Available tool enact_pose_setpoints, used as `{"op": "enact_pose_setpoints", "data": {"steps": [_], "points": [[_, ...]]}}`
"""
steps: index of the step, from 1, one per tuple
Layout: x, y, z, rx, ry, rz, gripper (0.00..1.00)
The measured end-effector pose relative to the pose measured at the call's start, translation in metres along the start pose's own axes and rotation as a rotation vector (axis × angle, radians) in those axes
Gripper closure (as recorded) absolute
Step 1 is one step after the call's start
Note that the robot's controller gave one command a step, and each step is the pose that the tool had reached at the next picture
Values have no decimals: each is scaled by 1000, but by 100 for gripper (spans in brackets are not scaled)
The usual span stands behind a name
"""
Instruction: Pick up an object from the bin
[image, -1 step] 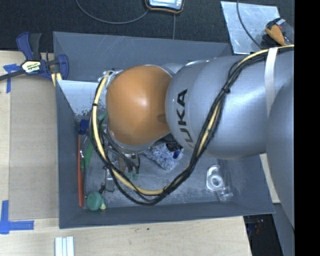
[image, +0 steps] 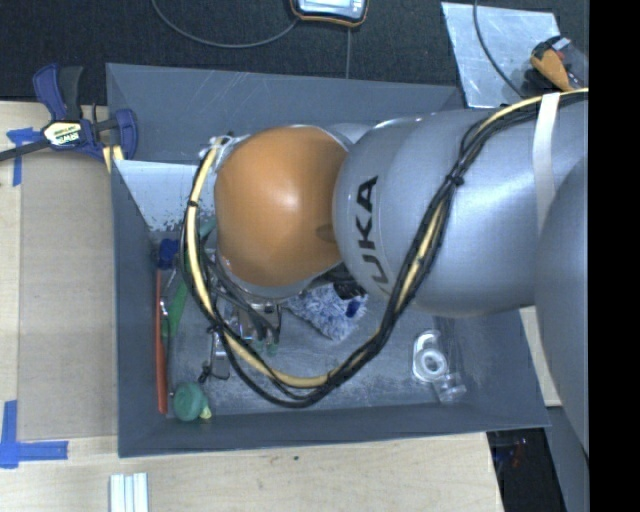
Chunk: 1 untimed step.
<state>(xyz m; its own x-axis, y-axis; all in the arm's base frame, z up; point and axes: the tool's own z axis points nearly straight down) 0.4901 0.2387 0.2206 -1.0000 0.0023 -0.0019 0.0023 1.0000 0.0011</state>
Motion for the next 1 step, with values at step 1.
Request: {"op": "enact_pose_setpoints", "data": {"steps": [1], "points": [[5, 0, 100, 0, -1, -331, 0]]}}
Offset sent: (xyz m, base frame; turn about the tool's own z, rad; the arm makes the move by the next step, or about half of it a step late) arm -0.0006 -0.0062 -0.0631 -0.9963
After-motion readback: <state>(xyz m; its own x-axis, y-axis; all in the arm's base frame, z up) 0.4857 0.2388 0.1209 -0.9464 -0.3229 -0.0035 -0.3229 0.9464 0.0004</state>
